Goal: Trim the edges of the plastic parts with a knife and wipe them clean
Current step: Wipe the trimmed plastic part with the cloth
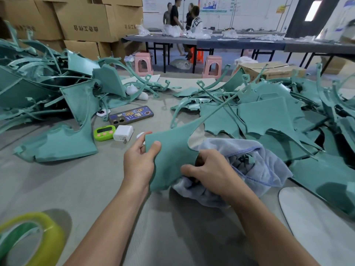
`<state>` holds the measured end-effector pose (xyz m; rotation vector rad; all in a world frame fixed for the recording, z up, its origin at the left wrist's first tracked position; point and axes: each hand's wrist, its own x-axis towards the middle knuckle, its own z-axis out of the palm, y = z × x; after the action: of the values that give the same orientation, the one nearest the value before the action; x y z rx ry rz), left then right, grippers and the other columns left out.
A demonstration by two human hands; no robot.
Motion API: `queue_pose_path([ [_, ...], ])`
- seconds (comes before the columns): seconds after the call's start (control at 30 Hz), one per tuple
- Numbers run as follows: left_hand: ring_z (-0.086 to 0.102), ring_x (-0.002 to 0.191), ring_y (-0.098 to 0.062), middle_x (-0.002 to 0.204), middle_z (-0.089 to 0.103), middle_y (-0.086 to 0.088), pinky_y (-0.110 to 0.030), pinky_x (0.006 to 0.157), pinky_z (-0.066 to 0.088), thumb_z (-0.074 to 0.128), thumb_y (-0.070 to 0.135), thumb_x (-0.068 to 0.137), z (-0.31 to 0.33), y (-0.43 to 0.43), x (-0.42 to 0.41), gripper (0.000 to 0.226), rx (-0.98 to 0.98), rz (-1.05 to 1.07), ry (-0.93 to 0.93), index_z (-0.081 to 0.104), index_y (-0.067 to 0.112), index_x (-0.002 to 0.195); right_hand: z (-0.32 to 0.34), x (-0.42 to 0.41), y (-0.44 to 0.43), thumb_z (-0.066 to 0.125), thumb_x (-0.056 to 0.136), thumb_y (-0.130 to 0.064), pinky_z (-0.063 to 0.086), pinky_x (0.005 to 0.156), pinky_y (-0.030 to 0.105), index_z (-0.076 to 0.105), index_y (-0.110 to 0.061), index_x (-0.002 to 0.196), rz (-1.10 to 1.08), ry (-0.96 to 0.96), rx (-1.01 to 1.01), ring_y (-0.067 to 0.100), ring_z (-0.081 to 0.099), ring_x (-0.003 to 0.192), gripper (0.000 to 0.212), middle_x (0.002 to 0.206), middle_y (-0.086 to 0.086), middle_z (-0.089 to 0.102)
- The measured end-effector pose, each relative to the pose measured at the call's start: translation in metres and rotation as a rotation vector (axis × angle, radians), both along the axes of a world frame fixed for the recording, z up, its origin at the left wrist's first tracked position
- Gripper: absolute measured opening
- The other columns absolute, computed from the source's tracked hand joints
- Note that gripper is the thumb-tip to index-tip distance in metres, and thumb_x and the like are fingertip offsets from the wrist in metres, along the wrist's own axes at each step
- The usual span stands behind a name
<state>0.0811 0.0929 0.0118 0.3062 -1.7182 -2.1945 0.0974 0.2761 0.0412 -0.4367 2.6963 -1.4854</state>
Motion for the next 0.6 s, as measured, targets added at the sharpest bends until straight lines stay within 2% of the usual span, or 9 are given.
queue_pose_path([
  [0.07, 0.073, 0.085, -0.017, 0.099, 0.079, -0.004, -0.032, 0.076, 0.061, 0.063, 0.012, 0.098, 0.001, 0.000, 0.000, 0.021, 0.011, 0.017, -0.007, 0.074, 0.027, 0.108, 0.001, 0.000, -0.002, 0.064, 0.088, -0.033, 0.048, 0.053, 0.031, 0.065, -0.009, 0.077, -0.032, -0.038, -0.064, 0.014, 0.058, 0.051, 0.027, 0.059, 0.004, 0.067],
  [0.17, 0.073, 0.084, -0.011, 0.100, 0.079, 0.002, -0.023, 0.066, 0.059, 0.057, 0.019, 0.101, 0.005, 0.000, 0.000, 0.021, 0.075, 0.041, -0.052, 0.077, 0.023, 0.108, -0.004, -0.005, -0.004, 0.055, 0.095, -0.034, 0.045, 0.057, 0.035, 0.063, -0.006, 0.081, -0.104, -0.025, -0.106, 0.016, 0.055, 0.054, 0.032, 0.056, 0.000, 0.059],
  [0.23, 0.075, 0.081, -0.014, 0.098, 0.079, -0.001, -0.024, 0.059, 0.058, 0.057, 0.025, 0.101, 0.010, 0.002, 0.004, 0.022, 0.227, -0.041, -0.129, 0.076, 0.017, 0.107, -0.008, -0.008, -0.004, 0.054, 0.098, -0.026, 0.043, 0.058, 0.039, 0.061, -0.003, 0.077, -0.143, -0.052, -0.199, 0.017, 0.052, 0.056, 0.032, 0.056, -0.003, 0.055],
  [0.3, 0.076, 0.087, -0.024, 0.103, 0.078, -0.010, -0.030, 0.063, 0.060, 0.058, 0.021, 0.098, 0.012, 0.003, 0.010, 0.022, 0.291, -0.229, -0.179, 0.074, 0.010, 0.110, -0.010, -0.010, -0.004, 0.054, 0.099, -0.020, 0.044, 0.058, 0.042, 0.059, -0.004, 0.073, -0.190, -0.073, -0.293, 0.019, 0.052, 0.058, 0.032, 0.059, 0.000, 0.057],
  [0.37, 0.074, 0.094, -0.030, 0.110, 0.076, -0.015, -0.032, 0.070, 0.060, 0.059, 0.005, 0.092, 0.011, 0.005, 0.015, 0.026, 0.180, -0.398, -0.153, 0.071, 0.006, 0.114, -0.011, -0.010, -0.003, 0.053, 0.099, -0.016, 0.046, 0.054, 0.039, 0.059, -0.001, 0.073, -0.215, -0.091, -0.354, 0.020, 0.054, 0.055, 0.031, 0.060, 0.006, 0.058],
  [0.43, 0.074, 0.093, -0.030, 0.110, 0.075, -0.017, -0.032, 0.070, 0.060, 0.059, -0.006, 0.088, 0.009, 0.006, 0.017, 0.030, 0.080, -0.429, -0.135, 0.070, 0.004, 0.115, -0.011, -0.010, -0.003, 0.053, 0.099, -0.013, 0.046, 0.049, 0.034, 0.060, 0.002, 0.076, -0.194, -0.129, -0.409, 0.022, 0.056, 0.052, 0.029, 0.058, 0.011, 0.060],
  [0.5, 0.074, 0.093, -0.030, 0.110, 0.075, -0.017, -0.033, 0.073, 0.061, 0.060, -0.007, 0.088, 0.009, 0.007, 0.016, 0.030, 0.084, -0.406, -0.117, 0.069, 0.003, 0.116, -0.008, -0.010, 0.000, 0.056, 0.098, -0.016, 0.047, 0.049, 0.030, 0.065, 0.001, 0.078, -0.160, -0.180, -0.462, 0.023, 0.058, 0.053, 0.027, 0.061, 0.014, 0.064],
  [0.6, 0.074, 0.093, -0.027, 0.108, 0.076, -0.013, -0.033, 0.075, 0.061, 0.061, 0.000, 0.092, 0.010, 0.009, 0.014, 0.025, 0.097, -0.358, -0.072, 0.070, 0.007, 0.114, -0.002, -0.006, 0.001, 0.061, 0.095, -0.033, 0.047, 0.049, 0.026, 0.073, -0.013, 0.073, -0.137, -0.244, -0.552, 0.021, 0.060, 0.057, 0.032, 0.065, 0.013, 0.068],
])
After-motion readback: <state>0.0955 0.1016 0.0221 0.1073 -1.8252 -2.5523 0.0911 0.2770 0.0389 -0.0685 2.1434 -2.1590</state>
